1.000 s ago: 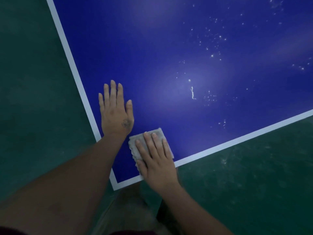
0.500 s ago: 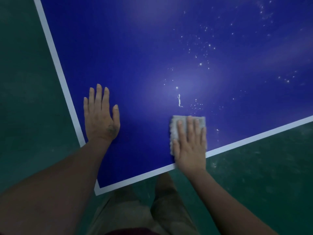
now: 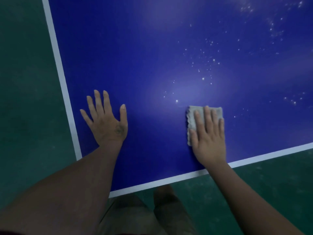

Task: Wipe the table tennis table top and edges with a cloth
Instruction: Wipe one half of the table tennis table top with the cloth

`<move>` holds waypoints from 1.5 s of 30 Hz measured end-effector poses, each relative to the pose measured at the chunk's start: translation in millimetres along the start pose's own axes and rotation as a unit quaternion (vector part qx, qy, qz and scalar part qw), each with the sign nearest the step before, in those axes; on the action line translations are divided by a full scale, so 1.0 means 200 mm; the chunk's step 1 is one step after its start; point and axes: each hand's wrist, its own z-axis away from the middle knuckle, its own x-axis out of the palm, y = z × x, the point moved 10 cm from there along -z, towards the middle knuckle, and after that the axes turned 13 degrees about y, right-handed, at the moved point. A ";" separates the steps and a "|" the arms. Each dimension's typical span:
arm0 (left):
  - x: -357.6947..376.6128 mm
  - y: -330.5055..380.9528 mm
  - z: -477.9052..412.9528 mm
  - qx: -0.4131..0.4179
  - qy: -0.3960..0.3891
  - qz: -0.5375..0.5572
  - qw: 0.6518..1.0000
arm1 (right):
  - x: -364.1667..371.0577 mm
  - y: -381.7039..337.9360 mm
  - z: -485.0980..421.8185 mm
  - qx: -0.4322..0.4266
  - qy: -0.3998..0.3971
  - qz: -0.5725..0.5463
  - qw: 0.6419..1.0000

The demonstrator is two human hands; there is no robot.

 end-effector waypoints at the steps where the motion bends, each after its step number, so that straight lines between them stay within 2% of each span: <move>1: 0.00 0.00 0.00 0.000 -0.001 0.001 1.000 | 0.00 0.04 0.01 0.011 -0.006 0.007 1.000; 3: 0.01 0.00 0.00 0.000 -0.004 0.000 1.000 | 0.00 -0.02 0.02 -0.001 -0.010 0.008 1.000; 7: 0.02 -0.01 0.00 -0.001 0.000 0.004 1.000 | 0.07 -0.52 -0.09 -0.118 0.002 -0.044 0.992; 9: 0.02 -0.02 0.00 -0.001 0.001 0.004 1.000 | 0.09 -0.71 -0.21 -0.148 0.016 -0.064 0.987; 13: 0.02 -0.01 0.00 0.006 0.003 0.001 1.000 | 0.10 -0.71 -0.44 -0.166 0.052 -0.069 0.982; 16: 0.02 -0.01 0.00 0.001 0.002 0.005 1.000 | 0.05 -0.41 -0.52 -0.128 0.054 -0.035 0.990; 19: 0.02 0.00 0.00 0.000 -0.004 0.005 1.000 | 0.01 -0.03 -0.51 -0.003 0.035 0.004 0.999; 22: 0.03 0.01 0.01 -0.002 -0.009 0.003 1.000 | 0.00 -0.01 -0.44 0.071 0.033 0.029 0.997; 24: 0.03 0.01 0.01 -0.001 -0.011 -0.001 1.000 | 0.04 -0.23 -0.44 0.046 0.029 0.023 0.998; 27: 0.03 0.00 0.01 0.001 -0.012 -0.001 1.000 | 0.09 -0.65 -0.55 -0.050 0.036 -0.017 0.998; 29: 0.03 0.00 0.01 0.002 -0.010 0.002 1.000 | 0.10 -0.82 -0.66 -0.092 0.044 -0.040 0.994; 31: 0.04 0.00 0.01 0.004 -0.008 0.003 1.000 | 0.11 -0.82 -0.78 -0.113 0.052 -0.044 0.991; 33: 0.03 0.00 0.02 0.003 -0.008 0.005 1.000 | 0.10 -0.68 -0.85 -0.104 0.058 -0.027 0.992; 37: 0.03 0.00 0.02 -0.001 -0.013 0.015 1.000 | 0.04 -0.11 -0.86 0.070 0.025 0.004 0.997; 39: 0.03 0.00 0.02 -0.001 -0.014 0.016 1.000 | 0.00 0.05 -0.79 0.125 0.023 0.014 0.992; 42: 0.03 0.00 0.01 0.000 -0.016 0.012 1.000 | 0.00 -0.09 -0.70 0.089 0.017 0.033 0.995; 45: 0.02 0.00 0.01 0.002 -0.010 0.011 1.000 | 0.07 -0.52 -0.73 -0.030 0.017 0.015 0.999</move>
